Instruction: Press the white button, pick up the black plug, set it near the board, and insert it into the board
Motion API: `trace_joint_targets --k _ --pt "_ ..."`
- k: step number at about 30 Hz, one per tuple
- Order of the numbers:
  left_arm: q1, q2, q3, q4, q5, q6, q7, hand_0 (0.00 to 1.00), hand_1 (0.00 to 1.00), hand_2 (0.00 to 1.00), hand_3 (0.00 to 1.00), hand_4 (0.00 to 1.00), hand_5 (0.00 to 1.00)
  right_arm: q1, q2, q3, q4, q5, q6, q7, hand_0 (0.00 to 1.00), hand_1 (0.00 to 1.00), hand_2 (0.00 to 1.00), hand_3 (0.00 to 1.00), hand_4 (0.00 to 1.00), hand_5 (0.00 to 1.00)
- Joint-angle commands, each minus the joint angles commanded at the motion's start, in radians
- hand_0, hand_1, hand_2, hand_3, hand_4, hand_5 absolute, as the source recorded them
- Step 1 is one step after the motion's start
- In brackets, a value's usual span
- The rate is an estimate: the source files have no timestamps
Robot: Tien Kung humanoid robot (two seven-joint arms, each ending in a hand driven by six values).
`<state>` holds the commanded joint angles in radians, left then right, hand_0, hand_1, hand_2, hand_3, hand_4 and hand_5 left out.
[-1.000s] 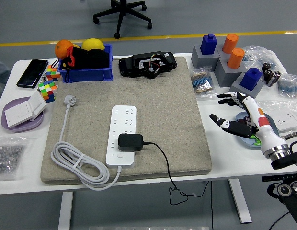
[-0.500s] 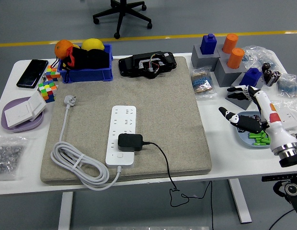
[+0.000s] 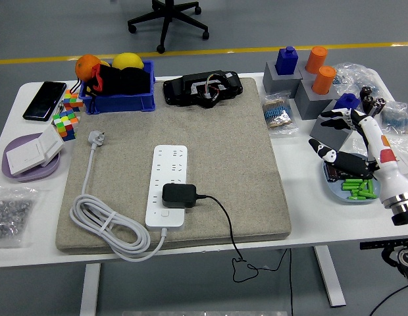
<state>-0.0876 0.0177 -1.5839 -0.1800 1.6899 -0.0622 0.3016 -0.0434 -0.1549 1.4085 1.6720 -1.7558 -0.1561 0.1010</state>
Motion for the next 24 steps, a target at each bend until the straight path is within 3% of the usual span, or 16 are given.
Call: trace_joint_targets --k 24 --pt "-0.003 -0.003 -0.013 0.000 0.017 -0.004 0.000 0.650 0.640 0.633 0.676 0.523 0.095 0.004 0.006 0.014 0.008 -0.006 -0.002 -0.003 0.643 0.597 0.544 0.635 0.838 0.234"
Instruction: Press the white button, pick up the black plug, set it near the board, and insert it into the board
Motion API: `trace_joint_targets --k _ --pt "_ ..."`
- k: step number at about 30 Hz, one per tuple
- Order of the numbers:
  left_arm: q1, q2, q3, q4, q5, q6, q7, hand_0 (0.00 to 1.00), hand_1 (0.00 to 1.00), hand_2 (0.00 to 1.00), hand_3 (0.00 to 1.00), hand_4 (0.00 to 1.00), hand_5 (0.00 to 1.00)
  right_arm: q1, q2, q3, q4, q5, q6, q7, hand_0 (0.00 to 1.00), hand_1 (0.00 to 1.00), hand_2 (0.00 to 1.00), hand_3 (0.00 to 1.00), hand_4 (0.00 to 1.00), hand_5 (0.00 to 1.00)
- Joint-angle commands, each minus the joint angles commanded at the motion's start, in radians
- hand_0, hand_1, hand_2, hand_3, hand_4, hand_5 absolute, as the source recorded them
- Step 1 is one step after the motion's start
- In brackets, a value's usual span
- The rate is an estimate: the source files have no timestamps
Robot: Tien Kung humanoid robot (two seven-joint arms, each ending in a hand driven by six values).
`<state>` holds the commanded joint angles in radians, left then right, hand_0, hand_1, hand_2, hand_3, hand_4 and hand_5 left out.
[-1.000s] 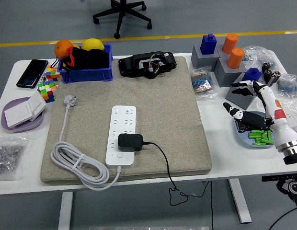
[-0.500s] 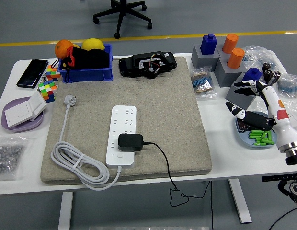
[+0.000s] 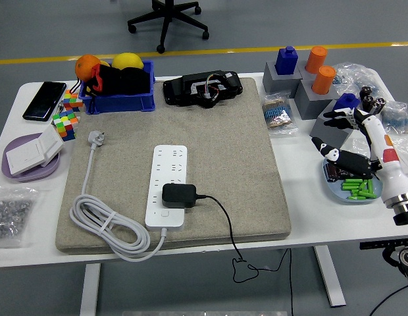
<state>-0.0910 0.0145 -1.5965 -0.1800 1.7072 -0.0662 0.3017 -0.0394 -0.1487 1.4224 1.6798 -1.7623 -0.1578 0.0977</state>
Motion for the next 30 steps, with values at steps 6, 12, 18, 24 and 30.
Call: trace_joint_targets --k 6,12,18,24,30 --pt "0.001 -0.001 -0.002 0.000 0.003 -0.001 0.000 0.650 0.639 0.634 0.676 0.523 0.095 0.007 -0.006 -0.001 0.006 0.004 -0.005 0.005 0.650 0.596 0.543 0.635 0.837 0.233" --pt "-0.001 0.001 -0.005 0.000 0.009 -0.001 -0.001 0.650 0.640 0.634 0.676 0.523 0.095 0.011 -0.006 -0.006 0.006 0.004 -0.002 0.005 0.672 0.596 0.543 0.634 0.835 0.232" --pt "0.000 0.000 -0.008 0.000 0.013 -0.003 0.000 0.650 0.640 0.634 0.676 0.523 0.095 0.008 0.001 -0.002 0.005 0.004 0.000 0.005 0.670 0.596 0.542 0.634 0.833 0.231" --pt "0.007 0.003 -0.015 0.000 0.018 -0.004 -0.001 0.650 0.640 0.633 0.676 0.524 0.094 0.000 0.012 0.003 0.007 0.003 0.001 0.003 0.666 0.595 0.541 0.634 0.831 0.232" --pt "0.023 0.005 -0.039 0.000 0.038 -0.004 0.000 0.650 0.640 0.634 0.676 0.524 0.094 -0.014 0.024 0.014 0.011 0.002 0.003 0.000 0.670 0.595 0.541 0.634 0.832 0.230"
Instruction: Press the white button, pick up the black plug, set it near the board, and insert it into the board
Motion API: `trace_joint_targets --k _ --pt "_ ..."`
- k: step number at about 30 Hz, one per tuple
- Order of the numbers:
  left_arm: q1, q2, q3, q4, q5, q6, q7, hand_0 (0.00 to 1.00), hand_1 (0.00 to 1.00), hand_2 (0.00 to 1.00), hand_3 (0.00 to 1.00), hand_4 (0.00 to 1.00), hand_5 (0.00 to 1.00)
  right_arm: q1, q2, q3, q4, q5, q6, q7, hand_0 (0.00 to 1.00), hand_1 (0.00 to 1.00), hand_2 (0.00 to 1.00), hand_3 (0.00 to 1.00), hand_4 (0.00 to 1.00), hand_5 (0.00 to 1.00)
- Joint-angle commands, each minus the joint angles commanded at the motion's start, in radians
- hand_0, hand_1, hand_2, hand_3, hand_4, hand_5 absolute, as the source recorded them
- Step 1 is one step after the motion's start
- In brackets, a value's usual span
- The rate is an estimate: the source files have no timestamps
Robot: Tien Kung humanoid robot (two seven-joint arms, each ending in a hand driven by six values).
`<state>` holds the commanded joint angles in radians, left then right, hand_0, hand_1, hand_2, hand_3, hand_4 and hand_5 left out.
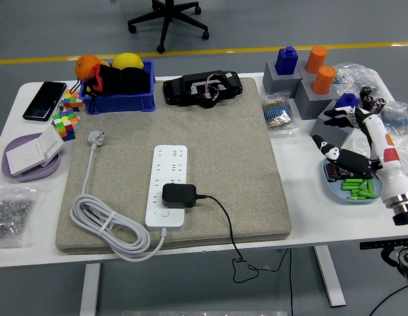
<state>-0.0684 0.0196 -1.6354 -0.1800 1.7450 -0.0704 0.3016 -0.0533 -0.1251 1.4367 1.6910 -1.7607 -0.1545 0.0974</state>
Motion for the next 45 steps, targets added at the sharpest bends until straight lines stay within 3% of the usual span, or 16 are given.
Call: trace_joint_targets --k 17,23,26,30,45 --pt "0.002 0.004 -0.002 0.000 0.010 -0.002 0.004 0.650 0.640 0.634 0.675 0.523 0.093 0.003 0.016 0.020 0.006 -0.002 0.002 -0.008 0.676 0.596 0.541 0.634 0.830 0.230" --pt "-0.013 0.013 -0.022 0.000 0.022 -0.001 0.012 0.649 0.640 0.634 0.675 0.523 0.093 0.024 -0.021 -0.014 -0.011 0.012 0.009 -0.011 0.674 0.593 0.541 0.626 0.829 0.230" --pt "0.001 0.017 -0.040 0.000 0.034 0.001 0.007 0.650 0.640 0.634 0.676 0.524 0.093 0.003 -0.012 -0.004 -0.012 0.011 0.018 -0.022 0.674 0.593 0.541 0.627 0.828 0.227" --pt "0.003 0.011 -0.027 0.000 0.031 -0.005 0.009 0.650 0.640 0.634 0.676 0.524 0.093 -0.004 0.005 0.006 -0.014 0.013 0.022 -0.024 0.674 0.593 0.541 0.627 0.828 0.227" --pt "0.003 0.005 -0.040 0.000 0.021 0.005 0.014 0.650 0.640 0.634 0.676 0.525 0.093 0.023 -0.003 -0.027 -0.024 0.007 0.042 -0.026 0.663 0.592 0.540 0.628 0.822 0.225"
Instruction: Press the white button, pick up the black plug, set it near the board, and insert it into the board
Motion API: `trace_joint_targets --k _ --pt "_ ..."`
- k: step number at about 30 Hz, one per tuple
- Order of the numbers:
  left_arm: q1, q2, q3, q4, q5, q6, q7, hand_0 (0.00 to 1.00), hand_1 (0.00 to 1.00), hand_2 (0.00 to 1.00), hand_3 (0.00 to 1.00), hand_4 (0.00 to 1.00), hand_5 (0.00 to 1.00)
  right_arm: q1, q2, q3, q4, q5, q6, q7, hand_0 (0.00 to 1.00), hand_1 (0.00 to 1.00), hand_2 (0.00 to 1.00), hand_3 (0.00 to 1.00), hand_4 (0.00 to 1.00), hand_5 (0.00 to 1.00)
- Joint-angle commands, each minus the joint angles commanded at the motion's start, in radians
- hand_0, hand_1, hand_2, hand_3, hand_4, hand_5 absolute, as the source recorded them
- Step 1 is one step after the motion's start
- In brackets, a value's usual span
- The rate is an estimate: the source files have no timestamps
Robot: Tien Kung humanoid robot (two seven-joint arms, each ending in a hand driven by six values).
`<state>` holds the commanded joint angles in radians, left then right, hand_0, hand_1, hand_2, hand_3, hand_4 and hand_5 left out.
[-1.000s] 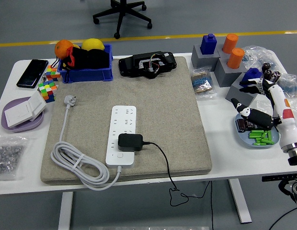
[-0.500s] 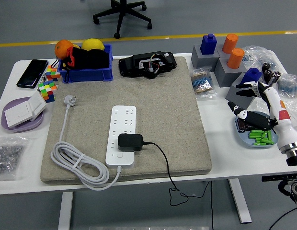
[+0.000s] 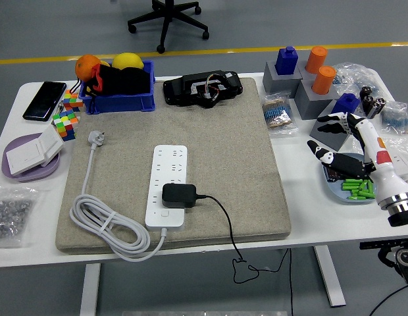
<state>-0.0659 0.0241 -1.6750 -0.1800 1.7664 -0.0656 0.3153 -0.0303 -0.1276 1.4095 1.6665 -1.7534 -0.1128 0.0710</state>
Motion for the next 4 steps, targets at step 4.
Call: trace_joint_targets --k 4 --pt "-0.006 0.000 0.003 0.000 -0.013 0.004 0.001 0.650 0.640 0.634 0.676 0.525 0.093 0.006 -0.010 -0.007 0.001 0.001 0.001 -0.001 0.663 0.592 0.540 0.628 0.822 0.225"
